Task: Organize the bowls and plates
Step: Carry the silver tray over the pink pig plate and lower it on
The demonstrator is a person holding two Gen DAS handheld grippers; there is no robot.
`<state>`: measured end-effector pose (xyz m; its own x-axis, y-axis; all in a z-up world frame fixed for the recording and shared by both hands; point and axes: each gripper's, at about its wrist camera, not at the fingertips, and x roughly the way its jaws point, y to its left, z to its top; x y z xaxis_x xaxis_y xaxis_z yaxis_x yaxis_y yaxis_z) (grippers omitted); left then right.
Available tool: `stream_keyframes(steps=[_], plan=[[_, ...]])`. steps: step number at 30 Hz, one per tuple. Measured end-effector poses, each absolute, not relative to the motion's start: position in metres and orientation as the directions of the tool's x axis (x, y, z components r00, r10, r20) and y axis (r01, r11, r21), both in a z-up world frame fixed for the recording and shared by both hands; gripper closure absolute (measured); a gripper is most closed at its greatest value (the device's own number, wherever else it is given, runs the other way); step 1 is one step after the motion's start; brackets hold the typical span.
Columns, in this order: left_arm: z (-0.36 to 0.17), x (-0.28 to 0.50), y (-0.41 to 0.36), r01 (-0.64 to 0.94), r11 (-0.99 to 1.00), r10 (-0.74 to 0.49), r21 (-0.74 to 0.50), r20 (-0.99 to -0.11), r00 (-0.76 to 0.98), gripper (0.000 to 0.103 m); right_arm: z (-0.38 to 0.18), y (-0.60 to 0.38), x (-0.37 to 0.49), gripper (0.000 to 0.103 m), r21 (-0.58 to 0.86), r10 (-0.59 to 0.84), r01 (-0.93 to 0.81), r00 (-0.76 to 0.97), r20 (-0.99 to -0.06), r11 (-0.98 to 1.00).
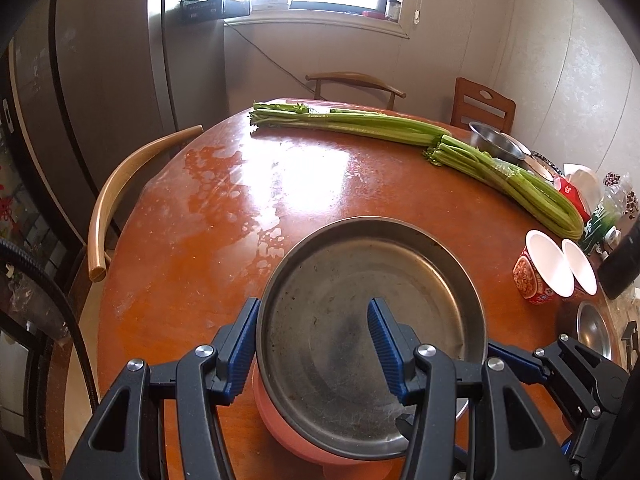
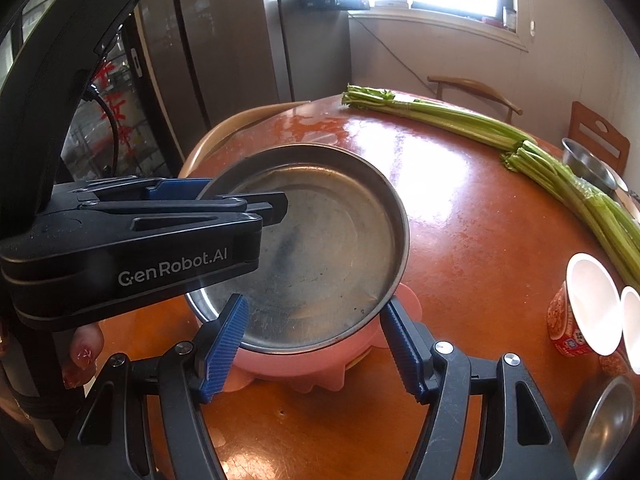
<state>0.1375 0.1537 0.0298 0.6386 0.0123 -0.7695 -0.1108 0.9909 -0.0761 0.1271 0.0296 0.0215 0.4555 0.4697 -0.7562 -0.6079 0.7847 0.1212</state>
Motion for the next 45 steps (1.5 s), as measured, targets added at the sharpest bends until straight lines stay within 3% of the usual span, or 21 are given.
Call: stream_keyframes(steps=[14, 45], plan=[[0.002, 0.138, 0.165, -0.130, 0.985, -0.013, -0.115, -0.793, 0.609, 0.049, -0.006, 0.041, 0.141, 0.032, 0.106, 0.440, -0.614, 0.424, -0.792, 0.782], [-0.007, 0.114, 0.169, -0.131, 0.981, -0.036, -0.145, -0.791, 0.611, 0.049, -0.008, 0.045, 0.126, 0.032, 0.015, 0.421, -0.648, 0.477, -0.771, 0.761]])
